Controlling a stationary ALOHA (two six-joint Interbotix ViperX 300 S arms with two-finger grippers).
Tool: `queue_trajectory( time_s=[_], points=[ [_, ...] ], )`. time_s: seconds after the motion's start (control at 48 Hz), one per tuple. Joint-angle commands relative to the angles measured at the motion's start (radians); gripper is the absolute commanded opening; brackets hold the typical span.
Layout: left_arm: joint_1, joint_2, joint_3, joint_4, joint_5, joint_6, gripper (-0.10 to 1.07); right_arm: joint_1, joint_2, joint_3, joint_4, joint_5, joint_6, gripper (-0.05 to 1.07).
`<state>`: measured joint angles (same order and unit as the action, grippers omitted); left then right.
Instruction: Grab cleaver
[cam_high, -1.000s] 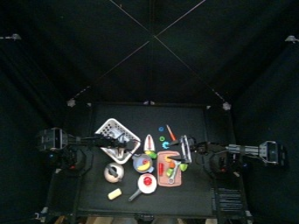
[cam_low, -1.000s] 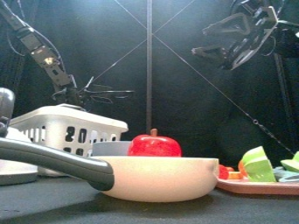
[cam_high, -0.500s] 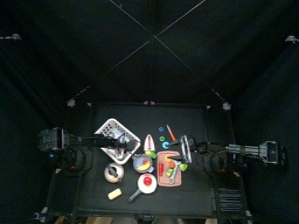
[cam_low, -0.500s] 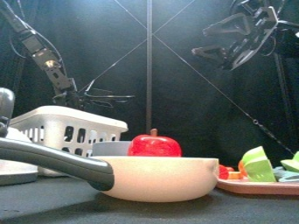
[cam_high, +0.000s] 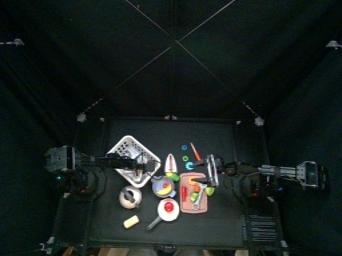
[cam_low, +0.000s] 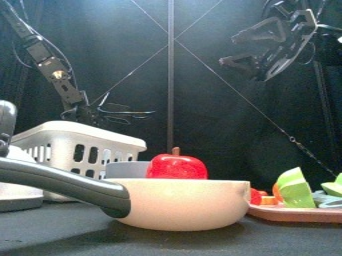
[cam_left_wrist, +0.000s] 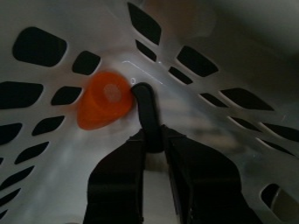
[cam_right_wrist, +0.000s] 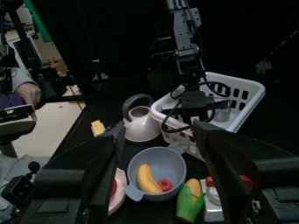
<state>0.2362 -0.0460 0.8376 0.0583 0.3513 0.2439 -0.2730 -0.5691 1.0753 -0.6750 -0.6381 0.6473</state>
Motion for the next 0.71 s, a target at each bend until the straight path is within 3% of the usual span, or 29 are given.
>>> queue_trajectory(
  time_s=[0.0, 0.333, 0.688],
  points=[
    [0.005, -0.069, -0.028, 0.006, 0.021, -0.003, 0.47, 0.0, -0.008, -0.009, 0.005, -0.003, 0.0, 0.94],
    [0.003, -0.268, -0.048, 0.023, 0.091, -0.003, 0.47, 0.0, -0.008, -0.011, 0.008, -0.003, -0.002, 0.94],
    [-0.002, -0.273, -0.051, 0.023, 0.132, -0.008, 0.47, -0.006, -0.003, -0.012, 0.011, -0.003, -0.002, 0.94]
  ],
)
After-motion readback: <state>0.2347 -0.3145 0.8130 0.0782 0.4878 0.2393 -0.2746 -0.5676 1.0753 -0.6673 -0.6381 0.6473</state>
